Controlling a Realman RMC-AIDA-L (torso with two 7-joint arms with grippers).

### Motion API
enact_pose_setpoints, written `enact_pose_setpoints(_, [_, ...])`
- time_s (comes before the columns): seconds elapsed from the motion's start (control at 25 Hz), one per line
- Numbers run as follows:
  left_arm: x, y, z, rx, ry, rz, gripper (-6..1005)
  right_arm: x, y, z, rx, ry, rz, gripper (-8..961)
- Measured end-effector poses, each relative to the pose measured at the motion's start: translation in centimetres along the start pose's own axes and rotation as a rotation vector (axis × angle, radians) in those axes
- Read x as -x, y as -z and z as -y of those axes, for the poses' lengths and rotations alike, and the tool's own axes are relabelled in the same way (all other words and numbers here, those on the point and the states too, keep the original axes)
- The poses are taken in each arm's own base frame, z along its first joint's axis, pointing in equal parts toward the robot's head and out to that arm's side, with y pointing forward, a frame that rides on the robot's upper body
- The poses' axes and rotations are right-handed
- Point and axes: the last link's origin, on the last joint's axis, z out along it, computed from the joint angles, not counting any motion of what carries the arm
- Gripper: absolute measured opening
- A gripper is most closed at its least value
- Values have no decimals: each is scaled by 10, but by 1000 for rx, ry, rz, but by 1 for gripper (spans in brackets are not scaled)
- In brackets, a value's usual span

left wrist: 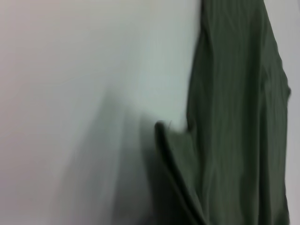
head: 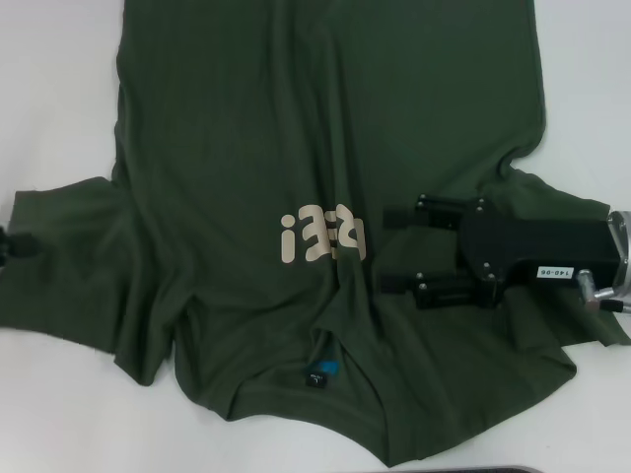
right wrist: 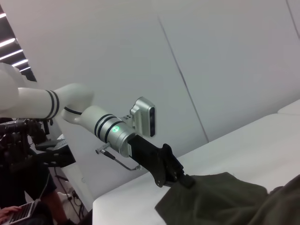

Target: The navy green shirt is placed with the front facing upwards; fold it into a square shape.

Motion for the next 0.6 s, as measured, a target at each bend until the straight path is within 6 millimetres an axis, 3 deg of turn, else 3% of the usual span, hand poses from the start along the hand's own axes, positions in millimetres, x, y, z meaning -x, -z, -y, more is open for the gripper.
enact_pose_setpoints(0.36, [-22,35,6,-48,21,-107,7,0,2,1,-8,-11,1,914])
enact_pose_setpoints(0.6, [-32,41,3,-60,15,-139,8,0,2,2,-13,-10,-1,915])
